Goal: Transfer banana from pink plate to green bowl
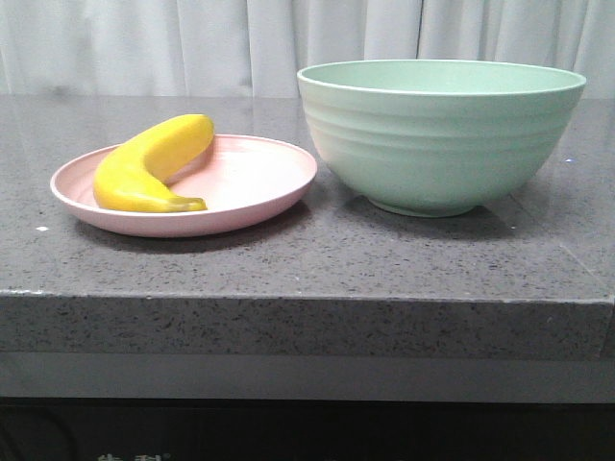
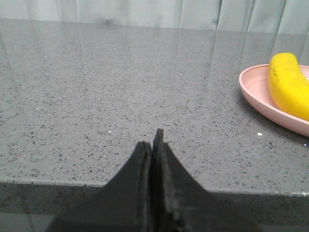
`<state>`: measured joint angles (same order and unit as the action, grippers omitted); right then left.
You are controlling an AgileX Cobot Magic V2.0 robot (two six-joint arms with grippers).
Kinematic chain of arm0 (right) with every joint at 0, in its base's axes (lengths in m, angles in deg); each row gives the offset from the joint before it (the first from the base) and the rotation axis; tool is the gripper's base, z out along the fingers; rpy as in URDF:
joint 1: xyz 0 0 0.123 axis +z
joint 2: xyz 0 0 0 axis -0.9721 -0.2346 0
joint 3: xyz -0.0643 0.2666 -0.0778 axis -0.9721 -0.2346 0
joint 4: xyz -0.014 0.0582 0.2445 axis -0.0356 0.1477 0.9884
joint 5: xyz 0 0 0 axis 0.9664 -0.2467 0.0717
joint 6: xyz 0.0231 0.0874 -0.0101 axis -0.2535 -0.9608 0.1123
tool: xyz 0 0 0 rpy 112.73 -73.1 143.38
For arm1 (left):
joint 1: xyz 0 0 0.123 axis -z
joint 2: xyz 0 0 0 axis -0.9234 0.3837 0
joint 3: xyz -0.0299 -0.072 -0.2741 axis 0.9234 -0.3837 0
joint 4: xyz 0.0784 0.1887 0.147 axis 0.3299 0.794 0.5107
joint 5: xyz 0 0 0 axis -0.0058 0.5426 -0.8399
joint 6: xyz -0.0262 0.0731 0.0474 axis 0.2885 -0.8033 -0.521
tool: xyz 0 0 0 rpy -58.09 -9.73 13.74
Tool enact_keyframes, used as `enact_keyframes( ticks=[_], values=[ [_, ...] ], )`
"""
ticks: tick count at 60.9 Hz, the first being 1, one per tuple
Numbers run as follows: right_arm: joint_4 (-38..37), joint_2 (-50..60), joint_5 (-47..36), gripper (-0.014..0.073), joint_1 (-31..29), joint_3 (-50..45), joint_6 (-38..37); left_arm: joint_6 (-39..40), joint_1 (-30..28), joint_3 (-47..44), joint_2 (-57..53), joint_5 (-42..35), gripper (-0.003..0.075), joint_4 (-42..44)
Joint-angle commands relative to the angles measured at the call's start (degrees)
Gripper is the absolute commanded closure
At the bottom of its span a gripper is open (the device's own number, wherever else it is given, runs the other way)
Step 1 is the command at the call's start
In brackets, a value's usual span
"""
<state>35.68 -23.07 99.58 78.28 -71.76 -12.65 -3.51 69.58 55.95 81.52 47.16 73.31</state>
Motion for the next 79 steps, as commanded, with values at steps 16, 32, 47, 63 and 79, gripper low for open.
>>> enact_keyframes(
  ticks=[16, 32, 47, 63, 79],
  values=[
    [0.85, 1.34, -7.41, 0.0652, -0.28, 0.39, 0.17, 0.41, -0.1, 0.43, -1.27, -14.7, 0.0738, -0.75],
    [0.86, -0.58, -0.2, 0.0652, -0.34, 10.73, 0.17, 0.41, -0.1, 15.41, 5.91, -5.97, 0.0738, -0.75],
    [0.82, -14.76, 3.99, 0.0652, -0.34, 24.39, 0.22, 0.41, -0.1, 25.71, 22.71, -4.64, 0.0738, -0.75],
    [-0.2, -21.85, 2.79, 0.0554, -0.34, 26.84, 0.22, 0.41, -0.1, 26.33, 25.29, -6.48, 0.0534, -0.89],
    [-1.05, -21.98, 1.32, 0.003, -0.34, 26.84, 0.22, 0.41, -0.1, 25.63, 25.29, -7.9, 0.0023, -1.19]
  ],
)
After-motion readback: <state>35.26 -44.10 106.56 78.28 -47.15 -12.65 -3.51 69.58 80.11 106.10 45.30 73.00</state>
